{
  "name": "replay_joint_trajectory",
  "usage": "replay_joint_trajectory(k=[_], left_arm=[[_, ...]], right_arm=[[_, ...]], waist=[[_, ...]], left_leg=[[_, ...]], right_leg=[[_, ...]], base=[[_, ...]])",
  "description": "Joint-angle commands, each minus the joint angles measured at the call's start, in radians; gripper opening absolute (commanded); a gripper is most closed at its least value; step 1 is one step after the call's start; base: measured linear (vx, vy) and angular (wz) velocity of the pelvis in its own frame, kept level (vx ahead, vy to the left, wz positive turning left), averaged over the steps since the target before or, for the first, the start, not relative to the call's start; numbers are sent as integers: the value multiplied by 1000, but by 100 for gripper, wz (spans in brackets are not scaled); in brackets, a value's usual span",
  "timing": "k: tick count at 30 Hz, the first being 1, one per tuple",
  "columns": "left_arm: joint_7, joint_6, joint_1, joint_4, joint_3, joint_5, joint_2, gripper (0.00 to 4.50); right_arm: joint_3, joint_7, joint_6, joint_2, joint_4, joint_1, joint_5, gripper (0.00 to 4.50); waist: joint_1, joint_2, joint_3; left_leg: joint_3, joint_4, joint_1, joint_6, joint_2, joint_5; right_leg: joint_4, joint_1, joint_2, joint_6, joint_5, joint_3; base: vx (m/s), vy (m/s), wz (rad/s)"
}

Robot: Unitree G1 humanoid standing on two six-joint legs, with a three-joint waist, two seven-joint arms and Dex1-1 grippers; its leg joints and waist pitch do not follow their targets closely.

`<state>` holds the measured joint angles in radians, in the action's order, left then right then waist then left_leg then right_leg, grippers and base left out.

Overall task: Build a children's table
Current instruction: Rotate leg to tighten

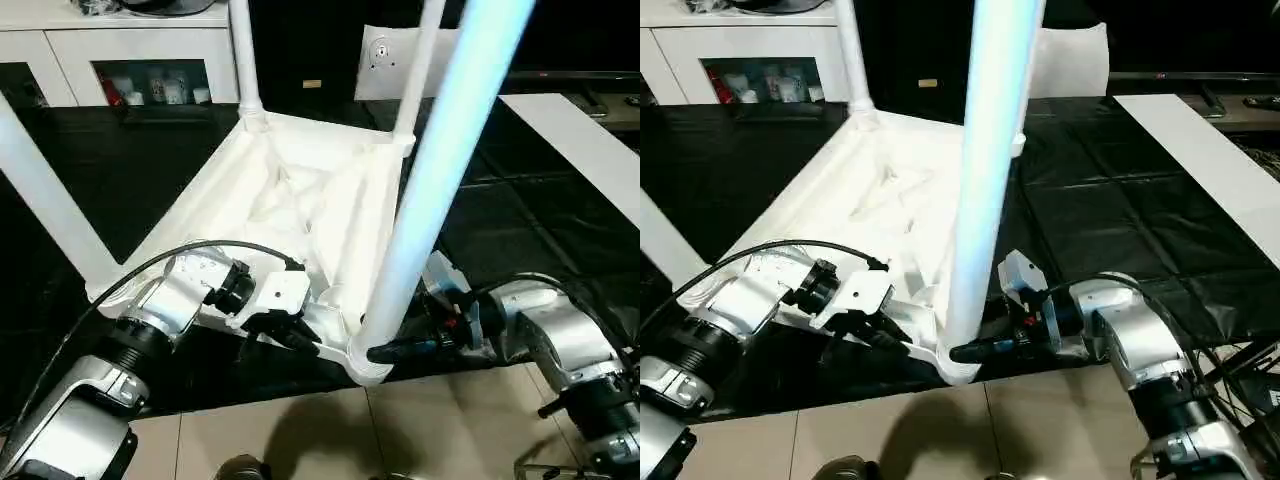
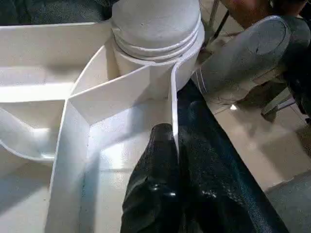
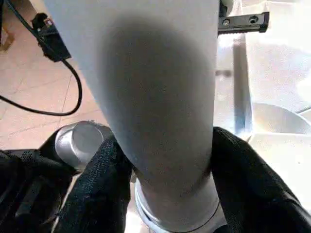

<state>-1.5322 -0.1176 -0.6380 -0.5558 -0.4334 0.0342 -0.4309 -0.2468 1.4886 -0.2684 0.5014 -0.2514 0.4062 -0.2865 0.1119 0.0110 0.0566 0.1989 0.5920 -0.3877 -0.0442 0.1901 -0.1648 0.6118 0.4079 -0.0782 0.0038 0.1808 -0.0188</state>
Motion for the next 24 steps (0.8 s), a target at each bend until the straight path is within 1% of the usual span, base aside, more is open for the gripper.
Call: replay_joint_trajectory(k=[1, 4, 6, 7, 8, 9, 10, 11, 12, 14, 15, 16, 17, 18, 19, 20, 21, 22, 23, 24], left_arm=[[-20, -28, -22, 1, -25, 7, 14, 0], [-10, -28, -25, -7, -22, 8, 17, 0], [11, -10, -24, -10, -9, 1, 24, 0], [20, -1, -23, -9, -4, -2, 27, 0], [23, 3, -23, -9, -1, -3, 28, 0], [36, 18, -21, -7, 7, -9, 33, 0], [82, 58, -18, 0, 28, -12, 45, 0], [109, 76, -17, 1, 37, -11, 51, 0], [125, 85, -16, 3, 42, -10, 54, 0], [191, 137, -14, 5, 63, -8, 76, 0], [224, 166, -12, 9, 74, -11, 90, 0], [246, 193, -9, 18, 81, -14, 103, 0], [261, 211, -7, 24, 85, -16, 111, 0], [287, 234, -5, 30, 89, -13, 123, 0], [320, 261, -3, 38, 92, -7, 137, 0], [356, 294, -5, 42, 98, -3, 156, 0], [431, 354, -13, 42, 116, 1, 196, 0], [460, 378, -17, 41, 124, 3, 211, 0], [473, 388, -18, 41, 128, 4, 218, 0], [497, 402, -22, 39, 134, 7, 229, 0]], right_arm=[[-13, 32, -8, 6, -6, 11, -14, 204], [-14, 31, -20, -1, 10, 3, -24, 202], [-6, 10, -46, -13, 39, -16, -44, 201], [-2, 0, -60, -18, 52, -24, -52, 201], [0, -6, -64, -20, 56, -27, -55, 201], [9, -28, -78, -29, 73, -38, -65, 201], [32, -107, -103, -59, 108, -62, -73, 201], [40, -154, -108, -78, 118, -71, -67, 201], [45, -182, -110, -90, 123, -77, -62, 201], [54, -311, -108, -141, 112, -83, -10, 201], [61, -383, -115, -172, 102, -82, 16, 201], [74, -442, -125, -204, 90, -77, 24, 201], [82, -479, -132, -224, 83, -75, 29, 201], [89, -524, -137, -251, 71, -68, 38, 200], [95, -576, -146, -280, 62, -62, 47, 198], [99, -620, -156, -305, 51, -52, 56, 198], [113, -708, -180, -355, 25, -33, 67, 198], [119, -743, -190, -375, 15, -26, 70, 198], [122, -758, -194, -383, 11, -22, 72, 198], [126, -784, -199, -398, 1, -16, 75, 198]], waist=[[-7, 11, -69], [-7, 12, -69], [-6, 7, -69], [-7, 10, -69], [-6, 10, -69], [-7, 8, -68], [-7, 5, -67], [-8, 6, -65], [-9, 5, -65], [-22, 4, -62], [-26, 5, -61], [-36, 1, -59], [-44, 3, -58], [-49, 3, -59], [-69, 5, -60], [-73, 5, -60], [-83, 3, -59], [-91, 3, -58], [-95, 6, -61], [-95, 6, -61]], left_leg=[[-13, -67, 30, 28, 44, -231], [-13, -67, 29, 28, 43, -231], [-13, -68, 30, 24, 44, -239], [-13, -68, 30, 23, 43, -243], [-13, -68, 30, 22, 43, -240], [-13, -69, 29, 22, 43, -239], [-12, -70, 31, 17, 43, -247], [-14, -72, 29, 9, 41, -261], [-16, -73, 29, 2, 40, -270], [-21, -76, 31, -24, 37, -319], [-23, -78, 32, -31, 36, -329], [-26, -79, 31, -41, 33, -352], [-28, -82, 28, -47, 33, -358], [-31, -84, 25, -52, 32, -361], [-33, -83, 24, -55, 30, -377], [-33, -83, 24, -52, 29, -378], [-34, -81, 22, -48, 28, -380], [-34, -80, 24, -48, 26, -386], [-33, -76, 24, -44, 23, -380], [-33, -76, 24, -44, 23, -380]], right_leg=[[-69, -34, -55, -223, 229, 25], [-68, -35, -55, -223, 230, 25], [-70, -34, -55, -222, 241, 25], [-70, -35, -55, -220, 244, 25], [-70, -36, -55, -220, 240, 25], [-69, -36, -54, -219, 238, 26], [-72, -33, -53, -215, 246, 27], [-73, -34, -55, -209, 272, 27], [-76, -34, -56, -202, 295, 26], [-85, -29, -58, -173, 393, 26], [-86, -28, -57, -168, 412, 25], [-91, -26, -57, -154, 456, 23], [-92, -28, -57, -146, 472, 22], [-91, -31, -57, -141, 480, 20], [-94, -29, -55, -134, 490, 17], [-96, -29, -56, -133, 492, 18], [-98, -28, -56, -136, 494, 18], [-99, -24, -55, -140, 506, 17], [-103, -25, -54, -134, 512, 16], [-103, -25, -54, -134, 512, 16]], base=[[0, 0, 0], [0, 0, 0], [0, 0, 0], [0, 0, 0], [0, 0, 0], [0, 0, 0], [0, 0, 0], [0, 0, 0], [0, 0, 0], [0, 0, 0], [0, 0, 0], [0, 0, 0], [0, 0, 0], [0, 0, 0], [0, 0, 0], [0, 0, 0], [0, 0, 0], [0, 0, 0], [0, 0, 0], [0, 0, 0]])
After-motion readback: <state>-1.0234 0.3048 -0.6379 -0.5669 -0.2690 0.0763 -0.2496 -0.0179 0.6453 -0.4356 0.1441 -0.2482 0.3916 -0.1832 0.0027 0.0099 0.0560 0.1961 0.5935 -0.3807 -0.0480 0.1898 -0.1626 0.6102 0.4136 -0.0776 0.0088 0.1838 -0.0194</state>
